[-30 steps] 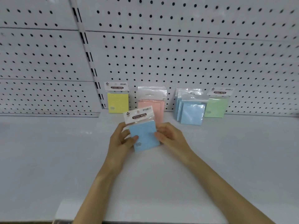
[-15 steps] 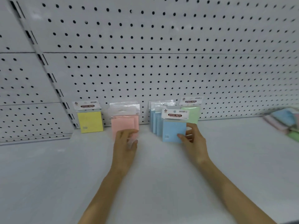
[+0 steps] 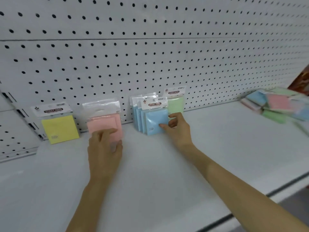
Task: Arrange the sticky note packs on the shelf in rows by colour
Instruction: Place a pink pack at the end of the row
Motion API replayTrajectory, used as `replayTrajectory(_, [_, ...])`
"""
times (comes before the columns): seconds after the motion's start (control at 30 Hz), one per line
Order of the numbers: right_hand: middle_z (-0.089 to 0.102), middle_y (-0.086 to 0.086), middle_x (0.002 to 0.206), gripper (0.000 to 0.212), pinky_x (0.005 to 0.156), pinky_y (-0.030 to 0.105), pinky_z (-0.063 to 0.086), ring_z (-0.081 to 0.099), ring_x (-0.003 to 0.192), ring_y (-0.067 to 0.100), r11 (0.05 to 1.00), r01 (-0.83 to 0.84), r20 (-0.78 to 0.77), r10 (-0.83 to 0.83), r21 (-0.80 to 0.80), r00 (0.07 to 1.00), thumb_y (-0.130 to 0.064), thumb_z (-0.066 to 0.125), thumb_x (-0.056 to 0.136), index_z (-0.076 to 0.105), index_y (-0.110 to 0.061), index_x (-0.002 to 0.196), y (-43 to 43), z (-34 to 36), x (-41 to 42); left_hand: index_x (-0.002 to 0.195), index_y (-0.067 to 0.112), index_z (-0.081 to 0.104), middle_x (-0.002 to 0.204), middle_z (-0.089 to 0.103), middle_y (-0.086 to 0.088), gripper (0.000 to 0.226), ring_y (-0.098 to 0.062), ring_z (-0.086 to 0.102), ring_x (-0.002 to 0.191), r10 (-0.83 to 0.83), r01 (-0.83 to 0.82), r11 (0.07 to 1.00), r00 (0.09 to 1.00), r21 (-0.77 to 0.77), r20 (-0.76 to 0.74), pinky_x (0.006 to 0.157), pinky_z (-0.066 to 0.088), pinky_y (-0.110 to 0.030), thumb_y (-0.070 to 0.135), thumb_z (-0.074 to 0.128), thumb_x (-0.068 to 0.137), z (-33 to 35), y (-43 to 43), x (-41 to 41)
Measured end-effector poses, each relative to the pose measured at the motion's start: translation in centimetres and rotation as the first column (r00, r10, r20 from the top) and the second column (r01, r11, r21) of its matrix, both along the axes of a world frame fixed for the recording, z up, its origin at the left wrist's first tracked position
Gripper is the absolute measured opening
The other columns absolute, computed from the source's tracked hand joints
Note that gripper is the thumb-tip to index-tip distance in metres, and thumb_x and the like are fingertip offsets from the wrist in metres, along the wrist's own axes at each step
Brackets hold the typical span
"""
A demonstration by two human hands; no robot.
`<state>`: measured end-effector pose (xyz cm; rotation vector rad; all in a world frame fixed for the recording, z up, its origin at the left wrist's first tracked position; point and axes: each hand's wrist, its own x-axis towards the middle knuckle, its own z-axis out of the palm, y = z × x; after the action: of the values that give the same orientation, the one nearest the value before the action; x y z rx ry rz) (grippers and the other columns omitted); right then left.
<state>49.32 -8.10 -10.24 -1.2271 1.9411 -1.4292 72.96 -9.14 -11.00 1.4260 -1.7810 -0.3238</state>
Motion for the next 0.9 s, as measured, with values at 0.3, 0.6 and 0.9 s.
replayTrajectory(0.3, [0.044,0.001,0.118,0.041,0.080,0.020,0.043,0.052,0.094,0.012,0.972,-0.230,-0.137,0.221,-0.053,0.966,-0.032,0.064,0.088,0.048,-0.017,0.124,7.0,3.2,-7.3,0.128,0.019,0.054,0.129,0.056,-0.009,0.049,-0.032,0.052,0.117,-0.049,0.076,0.996,0.900,-0.046,0.432,0.096,0.040,-0.047,0.047,0.052,0.087,5.0,5.7,-6.1])
replayTrajectory(0.6, [0.029,0.003,0.152,0.056,0.110,0.035,0.023,0.031,0.137,0.024,0.943,-0.087,-0.806,0.320,0.321,0.499,-0.048,0.042,0.095,0.032,-0.025,0.144,25.8,6.4,-36.5,0.130,0.020,0.055,0.138,0.052,-0.010,0.070,-0.034,0.049,0.125,-0.236,0.313,0.949,0.777,-0.034,0.583,0.102,0.036,-0.048,0.063,0.029,0.082,7.6,14.5,-30.3])
replayTrajectory(0.9, [0.029,-0.001,0.153,0.060,0.110,0.040,0.029,0.030,0.137,0.023,0.911,0.108,-0.758,0.261,0.398,0.597,-0.055,0.039,0.093,0.031,-0.028,0.145,31.7,6.8,-54.7,0.142,0.027,0.041,0.150,0.038,-0.004,0.082,-0.022,0.034,0.137,-0.366,0.438,0.898,0.713,0.027,0.598,0.113,0.020,-0.037,0.070,0.016,0.077,8.3,17.6,-45.9])
